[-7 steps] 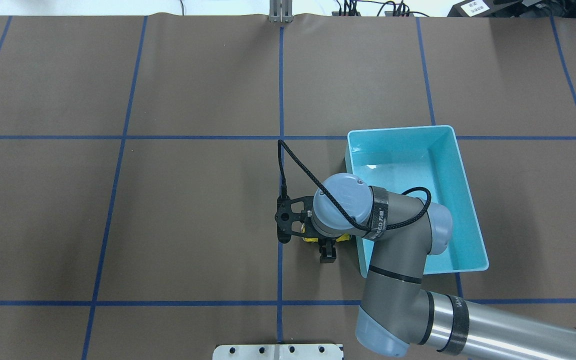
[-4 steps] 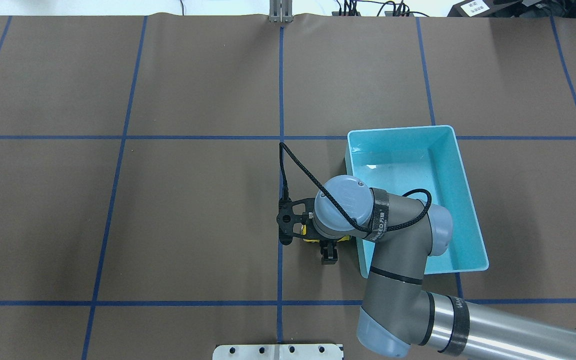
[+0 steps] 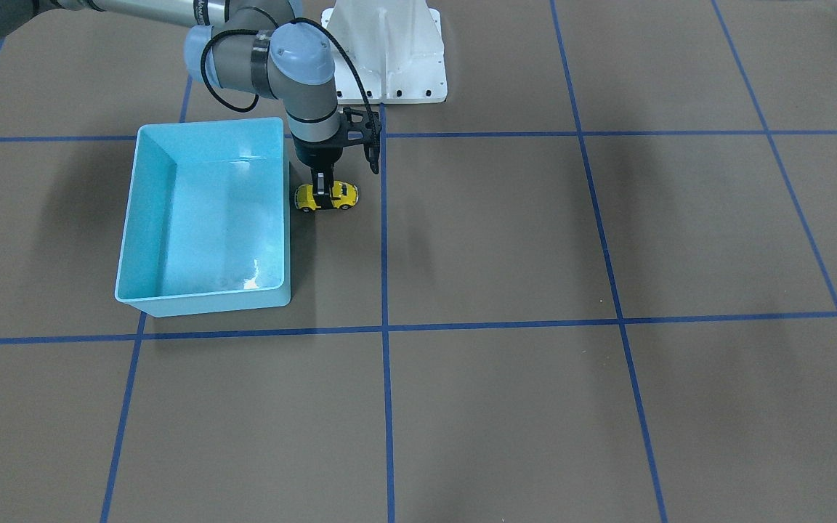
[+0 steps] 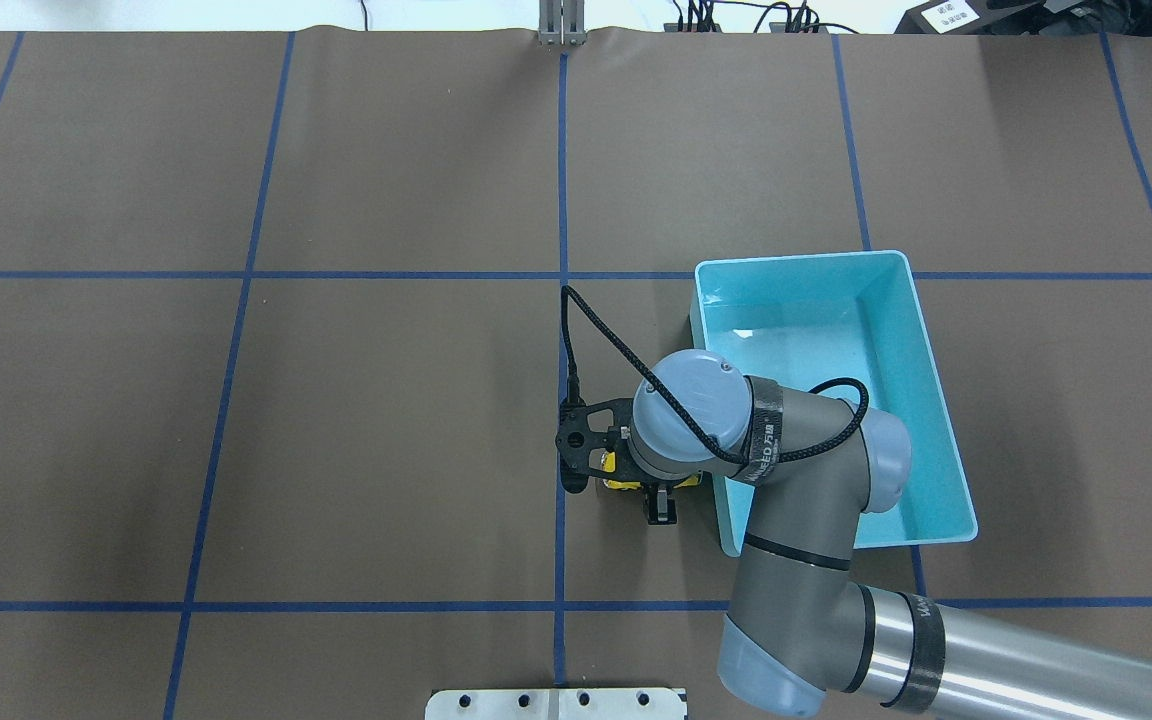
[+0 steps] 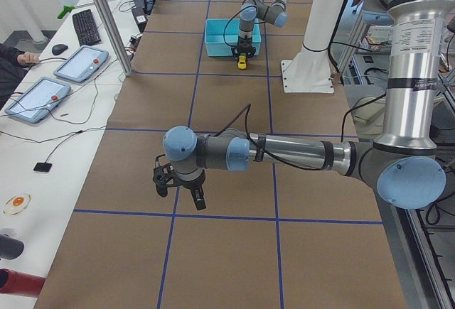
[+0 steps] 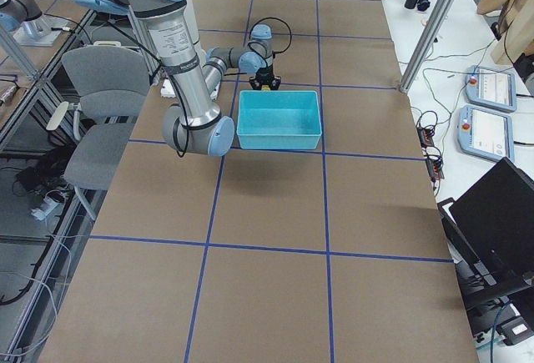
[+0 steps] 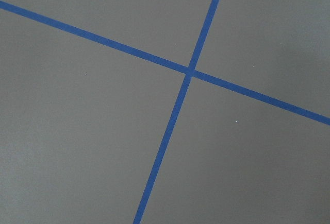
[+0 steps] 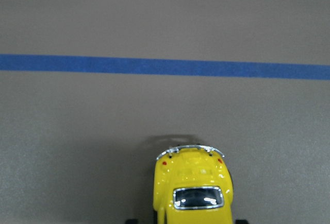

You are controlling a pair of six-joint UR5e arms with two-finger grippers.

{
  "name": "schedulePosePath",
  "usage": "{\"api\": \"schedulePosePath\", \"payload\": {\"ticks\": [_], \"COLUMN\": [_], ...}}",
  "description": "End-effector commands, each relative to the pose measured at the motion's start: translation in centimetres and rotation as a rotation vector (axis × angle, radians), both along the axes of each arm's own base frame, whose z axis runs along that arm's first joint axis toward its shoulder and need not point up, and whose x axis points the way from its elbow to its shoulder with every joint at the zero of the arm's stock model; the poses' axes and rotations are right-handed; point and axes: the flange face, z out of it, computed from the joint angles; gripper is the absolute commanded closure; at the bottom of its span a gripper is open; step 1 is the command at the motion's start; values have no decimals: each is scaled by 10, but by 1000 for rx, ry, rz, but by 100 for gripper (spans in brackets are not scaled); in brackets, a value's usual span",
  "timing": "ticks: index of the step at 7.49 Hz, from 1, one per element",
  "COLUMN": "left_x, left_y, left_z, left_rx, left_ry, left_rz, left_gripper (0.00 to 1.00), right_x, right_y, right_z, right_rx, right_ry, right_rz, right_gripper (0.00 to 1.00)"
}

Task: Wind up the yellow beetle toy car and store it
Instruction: 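Lift the car with the right gripper and lower it into the bin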

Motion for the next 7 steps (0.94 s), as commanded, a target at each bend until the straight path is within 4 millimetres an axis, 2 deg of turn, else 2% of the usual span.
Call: {"api": "schedulePosePath", "payload": {"ticks": [1, 3, 4, 6, 7], "left_x": [0, 0, 0, 0, 0], "left_y": [0, 0, 0, -1, -1], "left_z": [0, -1, -1, -2, -1], "left_rx": [-1, 1, 1, 4, 1], "left_ry": [0, 0, 0, 0, 0], "left_rz": [-1, -1, -1, 1, -1], "left_gripper": [0, 0, 0, 0, 0], "right_x": [40, 116, 149, 167, 171], "right_y": [2, -28, -43, -55, -58], "right_z": [-39, -81, -84, -65, -42], "right_rx": [-19, -120, -130, -118, -69], "right_ry": [7, -37, -46, -20, 15], "right_rz": [9, 27, 66, 71, 14], "right_gripper": [100, 100, 100, 100, 100]}}
